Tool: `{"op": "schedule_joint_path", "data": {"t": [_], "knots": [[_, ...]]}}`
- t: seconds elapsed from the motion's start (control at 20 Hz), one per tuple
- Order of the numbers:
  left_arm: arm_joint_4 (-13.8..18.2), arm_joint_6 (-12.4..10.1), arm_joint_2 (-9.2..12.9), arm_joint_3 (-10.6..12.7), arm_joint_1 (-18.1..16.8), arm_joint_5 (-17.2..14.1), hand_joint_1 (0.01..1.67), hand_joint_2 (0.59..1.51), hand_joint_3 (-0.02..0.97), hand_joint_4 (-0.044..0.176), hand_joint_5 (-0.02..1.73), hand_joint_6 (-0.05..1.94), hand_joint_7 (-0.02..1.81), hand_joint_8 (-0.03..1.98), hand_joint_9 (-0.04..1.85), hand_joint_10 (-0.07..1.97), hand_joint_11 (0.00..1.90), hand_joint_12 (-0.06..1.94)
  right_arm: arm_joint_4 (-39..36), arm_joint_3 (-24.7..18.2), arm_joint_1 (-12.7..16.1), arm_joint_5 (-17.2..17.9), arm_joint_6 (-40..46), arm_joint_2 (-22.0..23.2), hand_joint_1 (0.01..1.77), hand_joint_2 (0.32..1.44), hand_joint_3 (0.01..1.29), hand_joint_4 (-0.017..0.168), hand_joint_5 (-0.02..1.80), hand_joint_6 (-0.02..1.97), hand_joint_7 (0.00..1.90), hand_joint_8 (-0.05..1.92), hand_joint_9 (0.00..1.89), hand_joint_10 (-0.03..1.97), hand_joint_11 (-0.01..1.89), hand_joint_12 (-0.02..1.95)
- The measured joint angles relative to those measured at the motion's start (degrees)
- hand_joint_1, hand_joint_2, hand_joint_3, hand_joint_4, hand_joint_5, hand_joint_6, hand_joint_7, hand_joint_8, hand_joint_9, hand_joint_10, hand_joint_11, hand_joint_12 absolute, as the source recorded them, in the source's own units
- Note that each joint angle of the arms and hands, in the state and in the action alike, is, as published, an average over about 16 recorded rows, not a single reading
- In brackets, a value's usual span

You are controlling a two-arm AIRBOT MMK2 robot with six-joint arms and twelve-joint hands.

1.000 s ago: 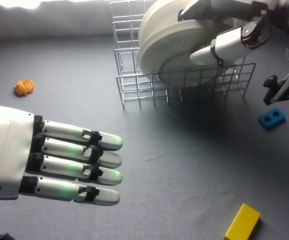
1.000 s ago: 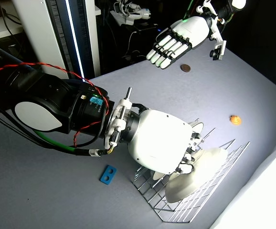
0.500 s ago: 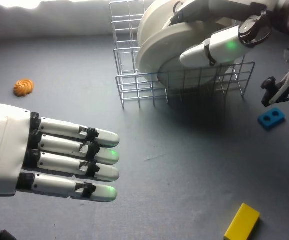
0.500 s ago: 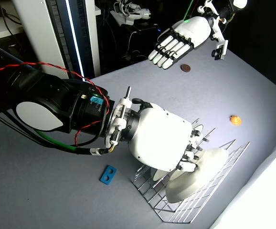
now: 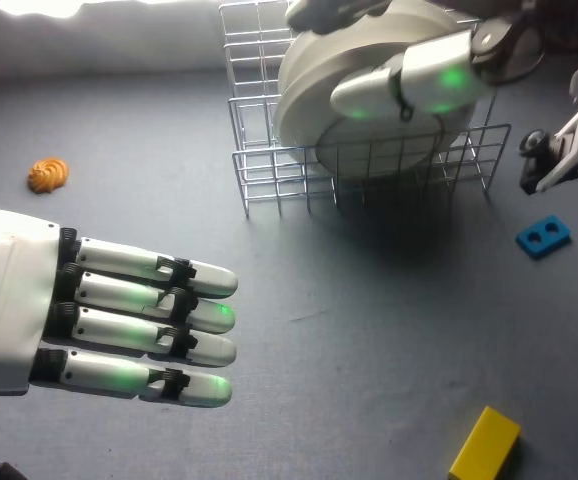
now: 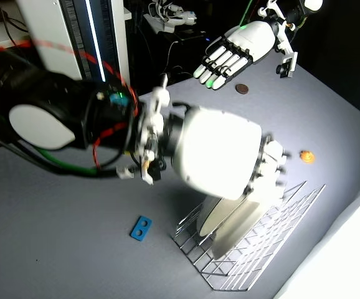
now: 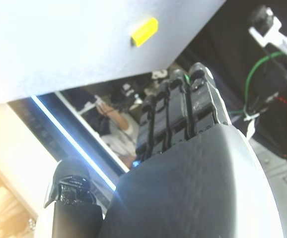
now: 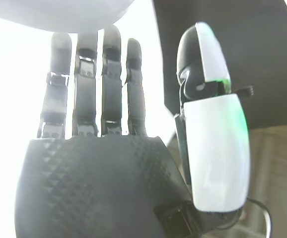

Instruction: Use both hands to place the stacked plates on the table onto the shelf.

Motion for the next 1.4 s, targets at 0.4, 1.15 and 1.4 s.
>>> {"op": "schedule_joint_path", "data": {"t": [0.4,1.15,1.4], "knots": [[0.36,-0.01,0.07,0.81,-0.01,-0.26,0.02,1.179,0.017,0.002,0.13,0.01,0.14,0.00,0.11,0.01,0.03,0.02,16.66,-13.47,-5.03,8.09,-29.20,2.27,0.84,1.08,0.02,-0.003,0.61,0.12,0.70,0.01,0.53,0.38,0.11,1.41],[0.81,-0.02,0.09,1.51,-0.37,-0.80,0.03,1.213,0.018,0.004,0.53,0.58,0.63,0.65,0.59,0.73,0.34,1.14,33.73,-24.09,-13.61,17.48,-49.15,3.09,0.61,1.07,0.02,-0.003,0.74,1.12,0.86,1.01,0.74,1.29,0.53,1.68],[0.90,-0.02,0.09,1.53,-0.41,-0.91,0.03,1.231,0.018,0.005,0.68,0.89,0.80,0.99,0.76,1.11,0.51,1.55,33.77,-24.50,-14.10,17.76,-49.70,3.14,0.56,1.06,0.02,-0.003,0.76,1.61,0.90,1.51,0.82,1.67,0.71,1.82]]}}
